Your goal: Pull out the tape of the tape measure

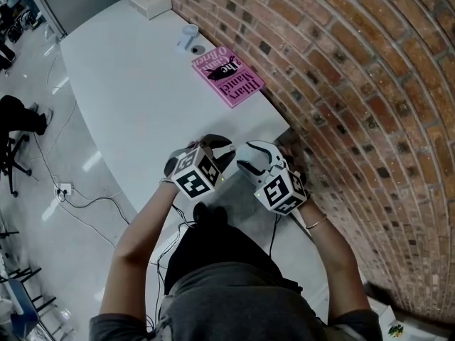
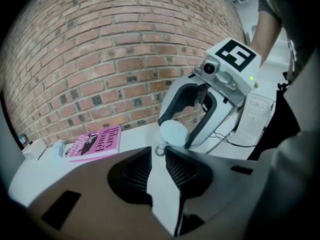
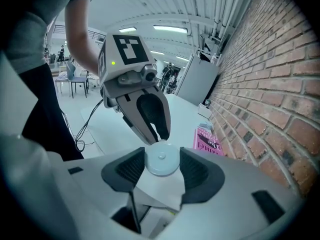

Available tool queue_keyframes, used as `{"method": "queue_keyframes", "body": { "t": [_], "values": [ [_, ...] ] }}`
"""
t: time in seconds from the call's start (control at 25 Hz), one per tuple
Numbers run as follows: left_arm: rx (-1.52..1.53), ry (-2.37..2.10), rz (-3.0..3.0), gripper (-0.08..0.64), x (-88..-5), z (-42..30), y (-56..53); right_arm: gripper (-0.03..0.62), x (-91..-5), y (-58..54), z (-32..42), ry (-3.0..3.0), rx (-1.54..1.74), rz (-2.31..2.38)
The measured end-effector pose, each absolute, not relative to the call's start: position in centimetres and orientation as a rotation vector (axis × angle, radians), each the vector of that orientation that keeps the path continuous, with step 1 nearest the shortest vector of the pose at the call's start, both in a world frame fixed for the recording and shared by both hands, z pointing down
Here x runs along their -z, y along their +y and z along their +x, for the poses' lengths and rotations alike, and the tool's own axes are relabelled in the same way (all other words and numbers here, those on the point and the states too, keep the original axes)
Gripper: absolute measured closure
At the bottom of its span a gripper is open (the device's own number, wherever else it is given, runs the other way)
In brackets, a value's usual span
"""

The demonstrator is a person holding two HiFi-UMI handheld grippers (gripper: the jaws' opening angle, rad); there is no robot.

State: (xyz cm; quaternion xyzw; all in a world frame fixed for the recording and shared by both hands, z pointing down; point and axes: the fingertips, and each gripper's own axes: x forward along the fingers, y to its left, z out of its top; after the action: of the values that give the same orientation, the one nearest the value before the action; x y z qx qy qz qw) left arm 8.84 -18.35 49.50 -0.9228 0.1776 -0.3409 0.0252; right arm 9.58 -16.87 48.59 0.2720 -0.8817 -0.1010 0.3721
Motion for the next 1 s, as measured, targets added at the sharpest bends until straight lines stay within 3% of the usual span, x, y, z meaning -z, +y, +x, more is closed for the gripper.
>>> {"method": "queue_keyframes", "body": {
  "t": [1.0],
  "values": [
    [1.08,0.718,-2.886,0.491,-50.3,5.6,-19.8,0.37,-50.2,-18.4,8.1,-2.273,0.168,0.685]
  ]
}}
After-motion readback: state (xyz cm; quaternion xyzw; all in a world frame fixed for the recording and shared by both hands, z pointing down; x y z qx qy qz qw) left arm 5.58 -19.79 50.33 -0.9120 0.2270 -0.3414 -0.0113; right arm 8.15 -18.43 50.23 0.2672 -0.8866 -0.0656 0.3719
